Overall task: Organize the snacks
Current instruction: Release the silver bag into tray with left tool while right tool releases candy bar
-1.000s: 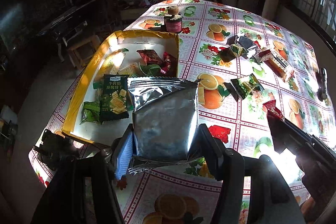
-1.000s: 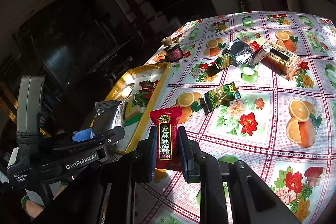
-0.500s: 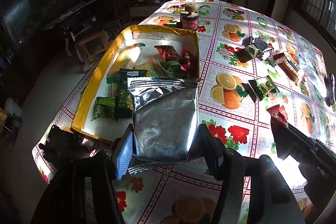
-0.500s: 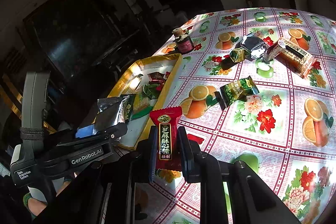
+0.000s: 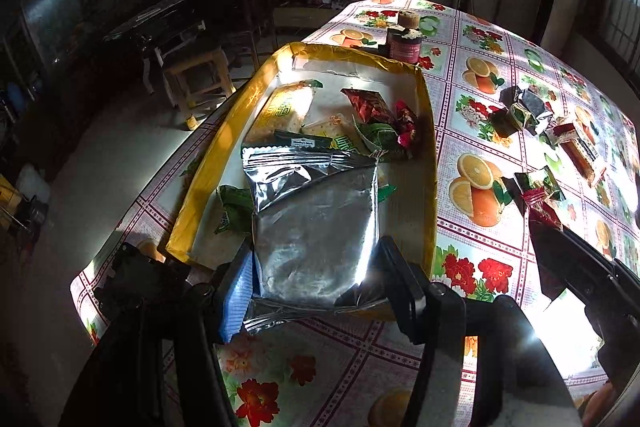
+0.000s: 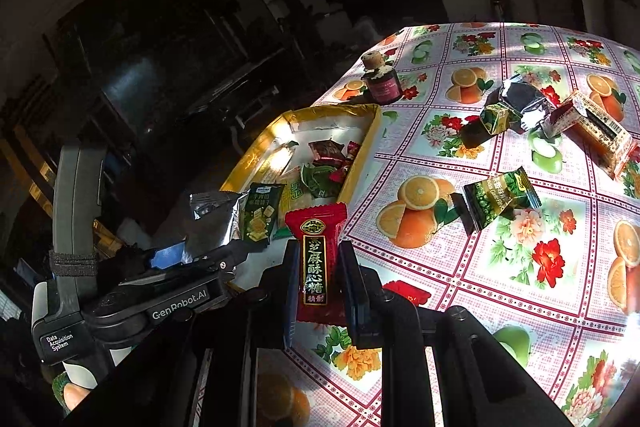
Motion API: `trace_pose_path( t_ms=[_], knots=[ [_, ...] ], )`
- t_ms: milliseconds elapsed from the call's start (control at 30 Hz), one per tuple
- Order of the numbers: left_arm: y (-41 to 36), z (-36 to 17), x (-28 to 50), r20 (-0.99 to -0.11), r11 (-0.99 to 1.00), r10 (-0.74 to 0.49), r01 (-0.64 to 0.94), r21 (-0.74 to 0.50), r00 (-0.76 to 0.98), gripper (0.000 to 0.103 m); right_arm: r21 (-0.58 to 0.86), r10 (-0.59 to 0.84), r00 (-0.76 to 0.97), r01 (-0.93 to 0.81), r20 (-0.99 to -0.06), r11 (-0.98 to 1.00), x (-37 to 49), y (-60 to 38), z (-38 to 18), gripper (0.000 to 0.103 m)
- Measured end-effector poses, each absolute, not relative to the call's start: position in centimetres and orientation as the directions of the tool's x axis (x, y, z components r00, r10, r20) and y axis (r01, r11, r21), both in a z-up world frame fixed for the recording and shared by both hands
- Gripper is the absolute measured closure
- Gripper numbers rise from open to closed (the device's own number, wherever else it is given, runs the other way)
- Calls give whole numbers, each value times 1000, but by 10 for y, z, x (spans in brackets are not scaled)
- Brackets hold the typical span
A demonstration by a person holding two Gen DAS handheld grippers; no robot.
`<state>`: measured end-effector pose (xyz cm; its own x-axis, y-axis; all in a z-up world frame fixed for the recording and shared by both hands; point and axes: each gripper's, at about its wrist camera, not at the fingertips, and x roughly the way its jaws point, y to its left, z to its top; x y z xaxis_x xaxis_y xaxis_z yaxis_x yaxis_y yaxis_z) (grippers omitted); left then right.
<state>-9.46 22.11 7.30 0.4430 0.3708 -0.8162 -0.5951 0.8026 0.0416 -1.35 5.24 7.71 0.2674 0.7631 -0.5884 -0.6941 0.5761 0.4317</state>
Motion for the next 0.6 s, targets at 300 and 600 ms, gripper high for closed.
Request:
trace_pose_path(
  t_ms=[300, 600],
  knots=[
    [257, 65, -83, -850, 774, 309, -632, -35, 426, 44, 447, 778, 231, -709, -584, 546, 13, 96, 79, 82],
    [262, 53, -54, -875, 786, 264, -616, -48, 405, 44, 432, 752, 210, -710, -625, 557, 64, 161, 65, 82]
  ],
)
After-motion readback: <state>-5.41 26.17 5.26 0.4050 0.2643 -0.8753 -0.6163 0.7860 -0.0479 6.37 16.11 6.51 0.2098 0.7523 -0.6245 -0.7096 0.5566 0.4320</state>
